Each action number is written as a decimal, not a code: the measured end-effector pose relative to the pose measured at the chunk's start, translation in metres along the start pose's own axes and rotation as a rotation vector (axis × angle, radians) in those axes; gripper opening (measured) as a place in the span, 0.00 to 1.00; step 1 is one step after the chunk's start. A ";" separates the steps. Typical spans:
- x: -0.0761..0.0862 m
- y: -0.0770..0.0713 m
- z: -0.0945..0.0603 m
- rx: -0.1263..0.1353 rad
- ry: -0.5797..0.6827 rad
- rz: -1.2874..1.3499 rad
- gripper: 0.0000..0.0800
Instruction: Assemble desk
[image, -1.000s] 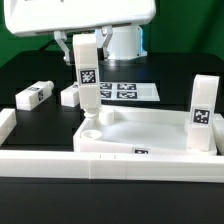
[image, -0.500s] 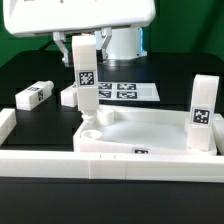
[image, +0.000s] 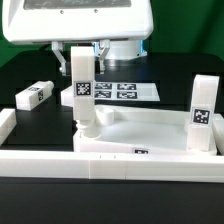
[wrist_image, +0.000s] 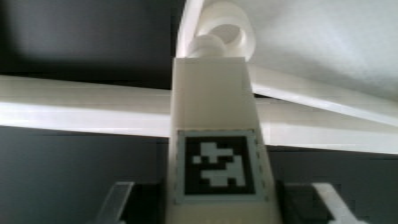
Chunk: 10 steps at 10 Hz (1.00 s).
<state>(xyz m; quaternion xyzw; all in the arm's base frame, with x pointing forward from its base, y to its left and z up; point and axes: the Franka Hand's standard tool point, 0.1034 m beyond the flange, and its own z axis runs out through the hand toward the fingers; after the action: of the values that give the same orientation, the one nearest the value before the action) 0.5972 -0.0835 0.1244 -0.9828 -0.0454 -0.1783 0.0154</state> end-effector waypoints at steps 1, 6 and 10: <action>-0.001 0.000 0.001 0.001 -0.003 0.002 0.36; -0.003 -0.006 0.007 0.006 -0.012 0.000 0.36; -0.005 -0.009 0.010 0.005 -0.012 -0.003 0.36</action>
Offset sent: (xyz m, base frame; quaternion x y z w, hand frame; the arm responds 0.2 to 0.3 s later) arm 0.0083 0.0083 0.0011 0.0056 -0.0052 0.0013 1.0000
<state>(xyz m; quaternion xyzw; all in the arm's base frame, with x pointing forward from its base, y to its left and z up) 0.5955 -0.0749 0.1135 -0.9838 -0.0473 -0.1721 0.0176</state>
